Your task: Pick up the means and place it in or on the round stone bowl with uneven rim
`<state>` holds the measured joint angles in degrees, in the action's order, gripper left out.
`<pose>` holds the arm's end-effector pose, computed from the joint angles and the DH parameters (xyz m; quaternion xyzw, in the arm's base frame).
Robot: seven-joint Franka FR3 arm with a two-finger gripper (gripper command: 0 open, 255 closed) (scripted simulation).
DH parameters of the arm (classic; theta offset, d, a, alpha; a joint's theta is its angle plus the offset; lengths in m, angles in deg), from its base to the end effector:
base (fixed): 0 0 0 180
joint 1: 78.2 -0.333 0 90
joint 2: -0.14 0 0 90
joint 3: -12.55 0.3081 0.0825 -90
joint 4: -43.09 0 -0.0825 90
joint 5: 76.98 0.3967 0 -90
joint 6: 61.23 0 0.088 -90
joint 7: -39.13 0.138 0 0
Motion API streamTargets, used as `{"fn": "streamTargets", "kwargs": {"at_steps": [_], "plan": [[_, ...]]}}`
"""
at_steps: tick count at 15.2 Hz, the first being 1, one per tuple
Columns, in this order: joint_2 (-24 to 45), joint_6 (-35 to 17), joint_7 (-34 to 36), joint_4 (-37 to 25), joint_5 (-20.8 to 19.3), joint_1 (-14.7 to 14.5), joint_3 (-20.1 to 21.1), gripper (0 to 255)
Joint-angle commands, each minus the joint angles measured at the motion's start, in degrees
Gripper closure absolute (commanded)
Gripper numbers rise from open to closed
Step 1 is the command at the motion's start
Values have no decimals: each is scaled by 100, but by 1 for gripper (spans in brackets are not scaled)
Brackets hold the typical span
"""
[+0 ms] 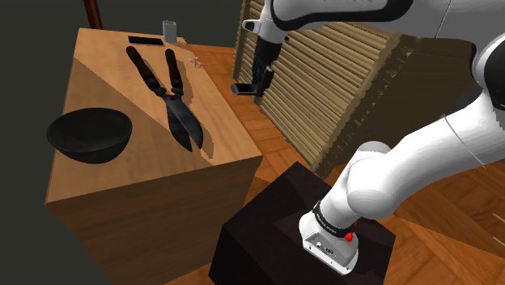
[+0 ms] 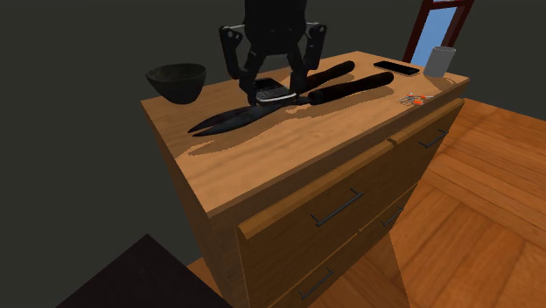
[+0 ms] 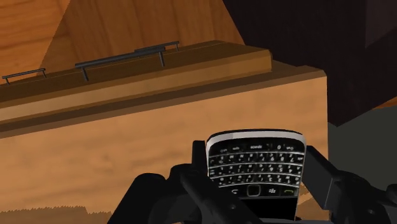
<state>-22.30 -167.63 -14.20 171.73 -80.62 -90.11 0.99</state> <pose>0.4525 -0.0083 0.4761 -0.8847 -0.4662 -0.0021 0.0077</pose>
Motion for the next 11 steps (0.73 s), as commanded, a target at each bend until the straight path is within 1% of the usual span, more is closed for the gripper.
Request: {"fn": "streamTargets", "kwargs": {"at_steps": [1,6,11], "plan": [[56,71,119,-121,46,-58,88,255],[503,35,712,-521,256,-341,501,255],[1063,37,1283,-1084,399,-604,872,255]]}}
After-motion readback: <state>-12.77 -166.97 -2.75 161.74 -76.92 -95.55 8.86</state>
